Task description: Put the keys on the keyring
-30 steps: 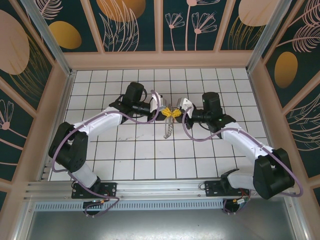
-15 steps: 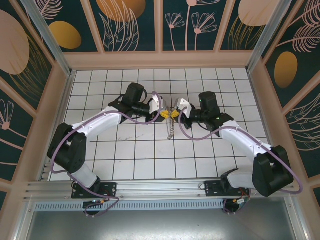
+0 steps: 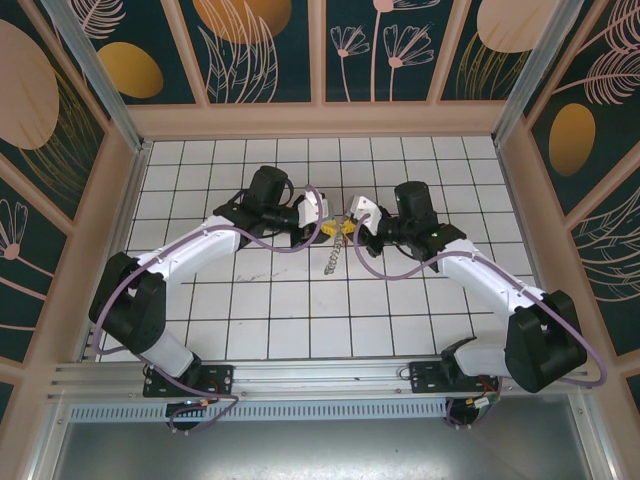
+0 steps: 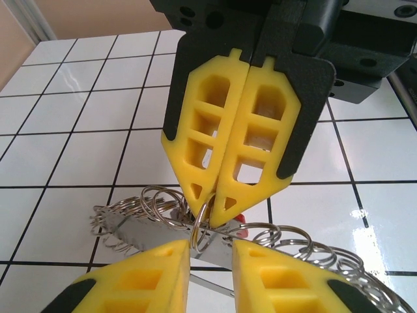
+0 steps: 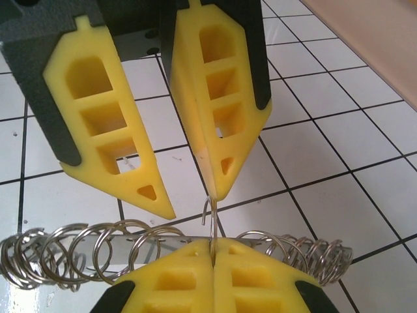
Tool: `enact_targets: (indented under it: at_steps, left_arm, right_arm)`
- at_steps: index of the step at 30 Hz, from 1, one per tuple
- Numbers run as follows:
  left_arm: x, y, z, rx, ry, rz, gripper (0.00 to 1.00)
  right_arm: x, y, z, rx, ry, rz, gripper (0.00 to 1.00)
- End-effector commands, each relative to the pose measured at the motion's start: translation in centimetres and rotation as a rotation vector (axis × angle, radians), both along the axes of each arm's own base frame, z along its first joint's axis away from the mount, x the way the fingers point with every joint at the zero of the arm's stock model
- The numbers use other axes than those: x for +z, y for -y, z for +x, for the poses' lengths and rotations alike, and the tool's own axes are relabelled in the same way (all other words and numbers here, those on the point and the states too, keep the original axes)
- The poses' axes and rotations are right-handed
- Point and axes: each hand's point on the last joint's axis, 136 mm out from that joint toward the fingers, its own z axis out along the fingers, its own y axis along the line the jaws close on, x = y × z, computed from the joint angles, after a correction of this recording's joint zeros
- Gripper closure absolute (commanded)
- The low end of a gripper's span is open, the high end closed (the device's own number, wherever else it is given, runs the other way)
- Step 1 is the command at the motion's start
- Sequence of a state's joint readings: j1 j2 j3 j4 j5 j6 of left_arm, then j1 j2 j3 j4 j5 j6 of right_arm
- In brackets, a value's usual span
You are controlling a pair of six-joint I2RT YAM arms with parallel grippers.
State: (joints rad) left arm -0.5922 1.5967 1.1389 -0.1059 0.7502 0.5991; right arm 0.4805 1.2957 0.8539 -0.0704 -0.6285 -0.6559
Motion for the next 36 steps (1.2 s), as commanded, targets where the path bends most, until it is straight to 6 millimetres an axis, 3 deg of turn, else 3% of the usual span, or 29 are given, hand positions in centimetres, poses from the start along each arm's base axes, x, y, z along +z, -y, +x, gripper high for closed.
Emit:
enact_targets:
  at_steps: [1, 10, 18, 23, 25, 27, 32, 36]
  left_arm:
    - [1.0, 0.4, -0.3, -0.012, 0.037, -0.027, 0.75]
    - [1.2, 0.4, 0.6, 0.023, 0.053, -0.021, 0.73]
    - [0.0, 0.8, -0.3, -0.054, -0.01, 0.018, 0.77]
    - [-0.5, 0.9, -0.2, -0.057, -0.026, 0.031, 0.87]
    - [-0.5, 0.9, -0.2, -0.06, -0.027, 0.034, 1.0]
    - [-0.3, 0.9, -0.1, -0.058, -0.021, 0.032, 1.0]
    - [2.0, 1.2, -0.7, -0.064, 0.016, -0.075, 1.0]
    - [4.5, 1.7, -1.9, -0.115, 0.021, -0.215, 1.0]
  right_arm:
    - [1.6, -0.7, 0.4, 0.024, 0.053, 0.012, 1.0]
    - [1.7, -1.0, 0.2, 0.04, 0.053, 0.009, 1.0]
    - [2.1, -1.3, 0.0, 0.06, 0.058, 0.027, 1.0]
    - [2.1, -1.4, 0.0, 0.069, 0.052, 0.032, 1.0]
    - [2.2, -1.4, 0.0, 0.069, 0.056, 0.033, 1.0]
    - [2.0, -1.3, 0.2, 0.055, 0.063, 0.025, 1.0]
    - [0.8, -0.5, 0.4, 0.018, 0.052, 0.017, 0.93]
    - [1.7, 0.1, -0.2, 0.03, 0.036, 0.136, 0.88]
